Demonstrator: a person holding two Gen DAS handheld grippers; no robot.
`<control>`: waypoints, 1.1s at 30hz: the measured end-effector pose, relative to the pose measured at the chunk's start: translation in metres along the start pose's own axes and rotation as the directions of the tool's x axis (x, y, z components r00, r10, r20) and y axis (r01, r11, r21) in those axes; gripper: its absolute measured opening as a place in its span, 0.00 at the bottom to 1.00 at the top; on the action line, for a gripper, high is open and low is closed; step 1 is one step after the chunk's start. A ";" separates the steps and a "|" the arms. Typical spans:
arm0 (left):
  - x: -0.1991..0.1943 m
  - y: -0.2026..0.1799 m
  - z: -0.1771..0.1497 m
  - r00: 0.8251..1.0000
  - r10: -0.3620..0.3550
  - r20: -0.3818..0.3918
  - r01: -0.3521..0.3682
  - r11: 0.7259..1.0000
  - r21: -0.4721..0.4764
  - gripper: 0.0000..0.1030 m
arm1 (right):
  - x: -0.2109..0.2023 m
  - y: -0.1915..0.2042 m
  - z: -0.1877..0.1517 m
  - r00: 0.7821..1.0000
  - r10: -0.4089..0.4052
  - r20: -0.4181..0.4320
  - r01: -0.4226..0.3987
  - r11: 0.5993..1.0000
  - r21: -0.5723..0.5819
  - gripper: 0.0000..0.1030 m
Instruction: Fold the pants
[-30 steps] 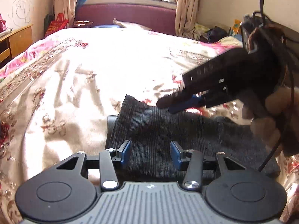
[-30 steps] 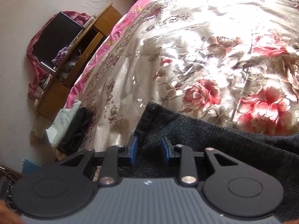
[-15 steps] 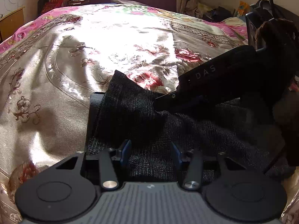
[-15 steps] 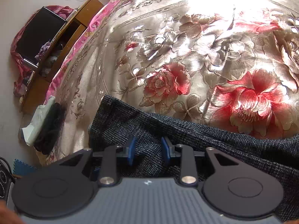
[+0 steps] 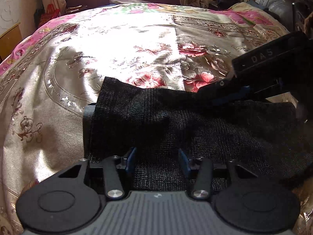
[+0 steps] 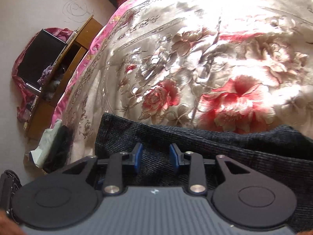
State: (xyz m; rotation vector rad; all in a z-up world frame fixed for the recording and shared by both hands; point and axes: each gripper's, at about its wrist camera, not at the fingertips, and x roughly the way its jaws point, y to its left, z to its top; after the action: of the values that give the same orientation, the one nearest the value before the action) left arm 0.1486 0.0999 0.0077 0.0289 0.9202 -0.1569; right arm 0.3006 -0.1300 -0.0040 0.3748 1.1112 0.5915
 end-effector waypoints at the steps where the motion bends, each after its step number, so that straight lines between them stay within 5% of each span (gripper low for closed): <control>1: -0.003 -0.002 0.002 1.000 -0.009 0.008 0.009 1.000 -0.002 0.59 | -0.016 -0.011 -0.005 0.999 -0.032 0.009 0.032 0.999 0.012 0.32; 8: -0.003 -0.050 0.015 0.993 -0.103 0.052 0.097 0.989 0.108 0.59 | -0.122 -0.109 -0.050 0.941 -0.336 0.033 0.326 0.929 0.176 0.38; 10: 0.004 -0.070 0.017 0.987 -0.150 0.061 0.139 0.978 0.155 0.59 | -0.138 -0.131 -0.062 0.933 -0.359 0.028 0.344 0.912 0.225 0.38; 19: 0.030 -0.128 -0.003 0.955 -0.280 0.095 0.246 0.932 0.267 0.59 | -0.138 -0.158 -0.095 0.958 -0.276 0.080 0.258 0.948 0.185 0.41; 28: 0.019 -0.150 -0.034 0.961 -0.243 0.132 0.183 0.917 0.354 0.62 | -0.138 -0.161 -0.124 0.976 -0.094 0.194 0.047 0.971 0.233 0.46; 33: 0.004 -0.158 -0.045 0.955 -0.258 0.143 0.190 0.909 0.370 0.62 | -0.149 -0.179 -0.139 0.975 -0.030 0.222 -0.048 0.940 0.336 0.46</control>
State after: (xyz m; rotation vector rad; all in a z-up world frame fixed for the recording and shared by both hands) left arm 0.0922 -0.0530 -0.0157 0.2380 0.6927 -0.5323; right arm 0.1720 -0.3635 -0.0533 0.7298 0.9918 0.3516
